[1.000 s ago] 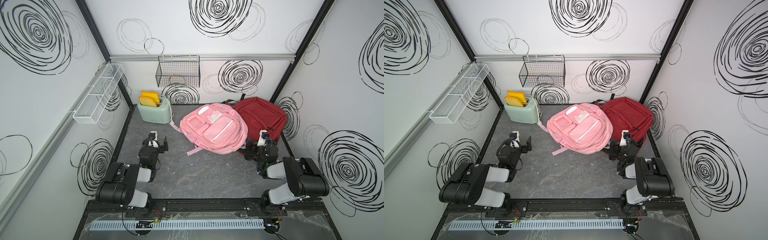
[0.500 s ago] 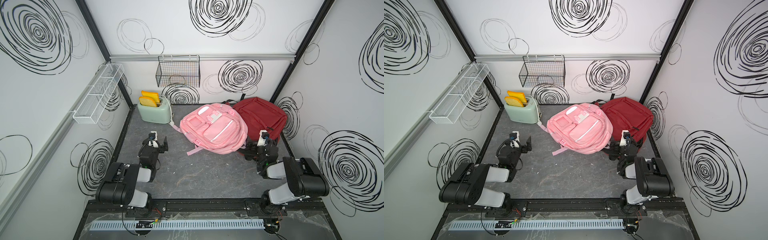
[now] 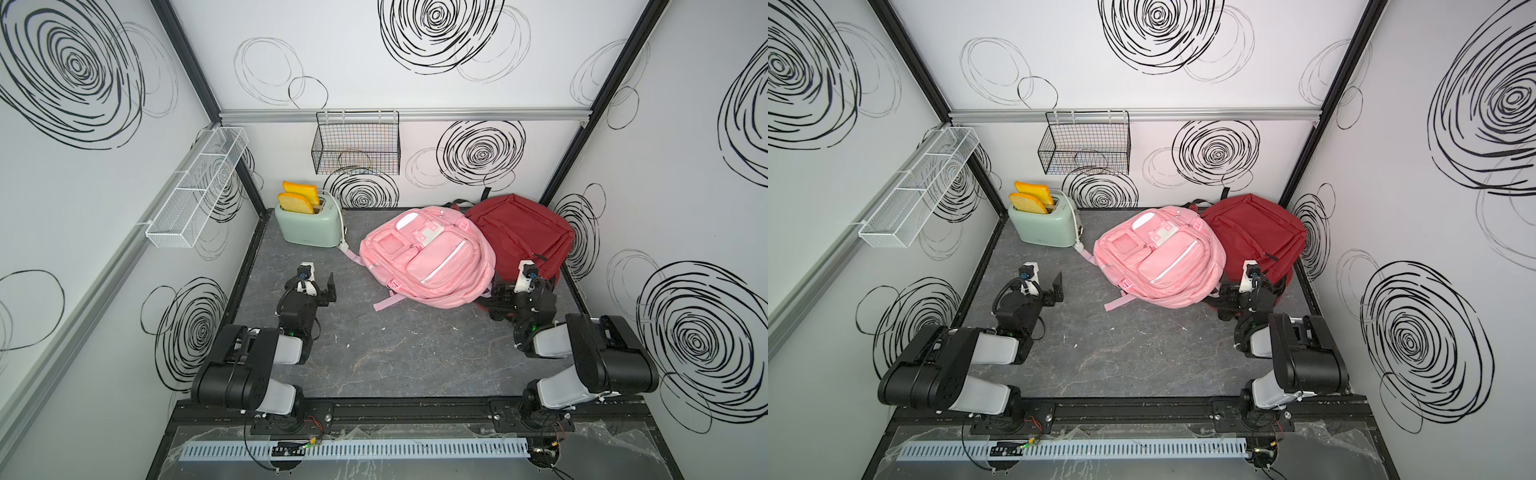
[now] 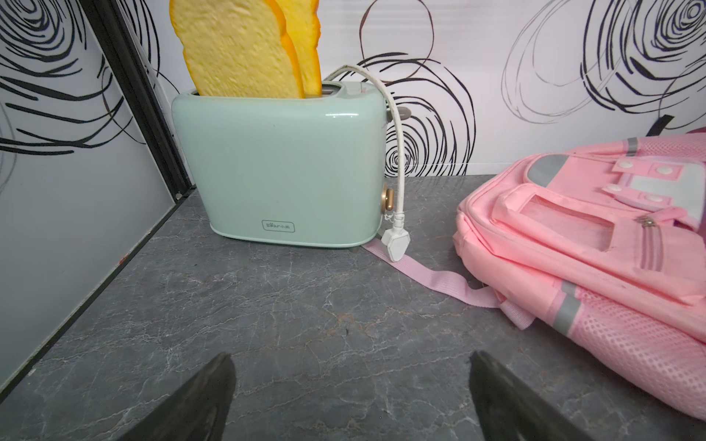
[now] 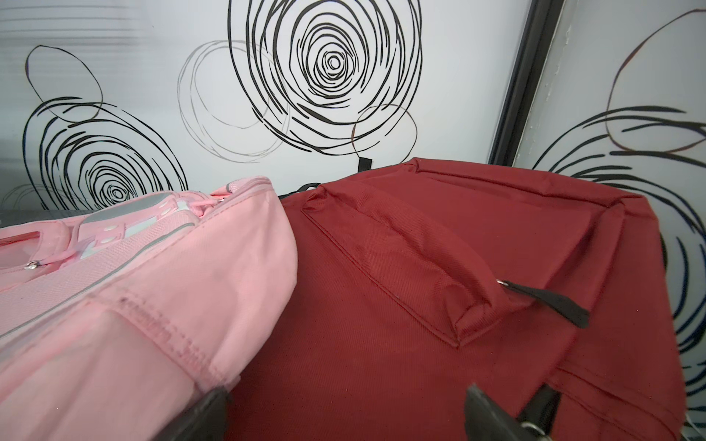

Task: Zip up the backpack
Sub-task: Reset both arms

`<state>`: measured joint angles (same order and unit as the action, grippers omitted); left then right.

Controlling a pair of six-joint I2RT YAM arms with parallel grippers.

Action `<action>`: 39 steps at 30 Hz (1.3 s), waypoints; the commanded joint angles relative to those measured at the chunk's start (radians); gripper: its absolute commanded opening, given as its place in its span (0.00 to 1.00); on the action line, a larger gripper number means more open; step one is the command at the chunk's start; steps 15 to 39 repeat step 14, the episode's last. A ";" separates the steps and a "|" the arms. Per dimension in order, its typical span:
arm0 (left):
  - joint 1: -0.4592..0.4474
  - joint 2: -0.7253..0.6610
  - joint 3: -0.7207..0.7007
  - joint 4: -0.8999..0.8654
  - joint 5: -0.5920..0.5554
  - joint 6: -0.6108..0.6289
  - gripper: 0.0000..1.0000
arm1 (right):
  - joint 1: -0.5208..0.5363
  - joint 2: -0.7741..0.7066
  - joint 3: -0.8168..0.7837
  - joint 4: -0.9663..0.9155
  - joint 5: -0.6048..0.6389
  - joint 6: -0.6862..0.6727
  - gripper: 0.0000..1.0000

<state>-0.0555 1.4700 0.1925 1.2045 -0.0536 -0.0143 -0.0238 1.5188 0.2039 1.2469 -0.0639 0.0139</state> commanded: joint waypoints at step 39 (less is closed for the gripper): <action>0.016 -0.007 0.021 0.062 0.024 0.008 0.98 | -0.002 0.000 0.014 -0.003 -0.016 -0.015 0.99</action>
